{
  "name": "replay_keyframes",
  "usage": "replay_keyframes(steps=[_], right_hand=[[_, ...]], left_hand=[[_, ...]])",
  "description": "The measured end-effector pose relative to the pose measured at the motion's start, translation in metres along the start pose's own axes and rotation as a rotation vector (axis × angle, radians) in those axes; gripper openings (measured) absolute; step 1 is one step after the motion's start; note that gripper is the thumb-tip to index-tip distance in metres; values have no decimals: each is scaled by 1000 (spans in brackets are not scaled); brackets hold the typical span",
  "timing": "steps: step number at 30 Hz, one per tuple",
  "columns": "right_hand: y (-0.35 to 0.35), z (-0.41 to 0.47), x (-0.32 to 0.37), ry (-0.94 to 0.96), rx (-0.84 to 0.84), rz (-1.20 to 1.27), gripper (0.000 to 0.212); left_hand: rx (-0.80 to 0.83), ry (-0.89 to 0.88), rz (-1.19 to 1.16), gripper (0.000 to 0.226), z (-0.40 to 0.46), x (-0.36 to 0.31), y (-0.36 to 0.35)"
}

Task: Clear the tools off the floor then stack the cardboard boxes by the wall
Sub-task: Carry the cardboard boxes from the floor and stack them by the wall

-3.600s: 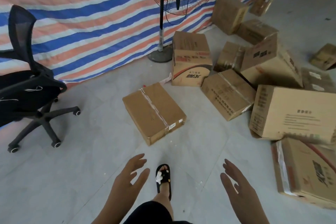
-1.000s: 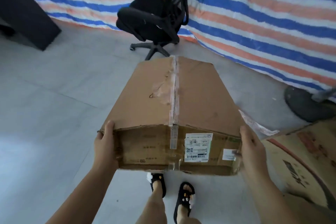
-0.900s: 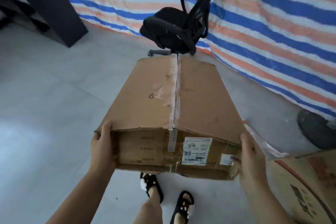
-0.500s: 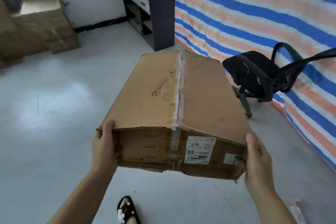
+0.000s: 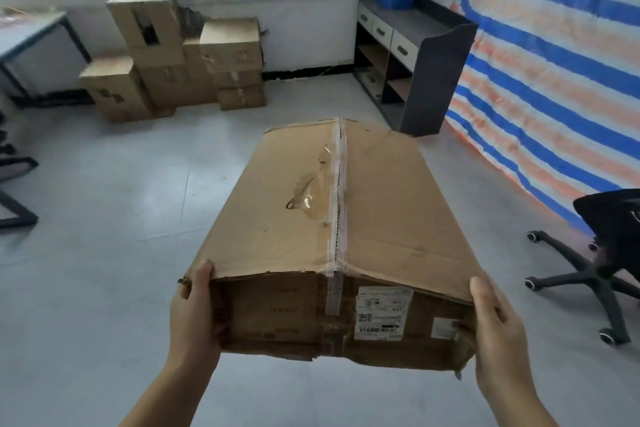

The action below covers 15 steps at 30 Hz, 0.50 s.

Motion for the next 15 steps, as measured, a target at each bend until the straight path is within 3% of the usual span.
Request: replay_keyframes(steps=[8,15], right_hand=[[-134,39,17,-3,92,-85,38],[-258,125,43,-5,158,-148,45]], left_hand=[[-111,-18,-79,36,102,-19,29],[-232,-33,-123,39,219,-32,-1]])
Point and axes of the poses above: each hand's wrist, its own z-axis towards the middle knuckle, its own y-axis out of the back of the hand, x = y × z, the point moved 2 cm from there along z, towards the middle knuckle, and after that the axes turned 13 degrees about -y, right-handed, at the moved point
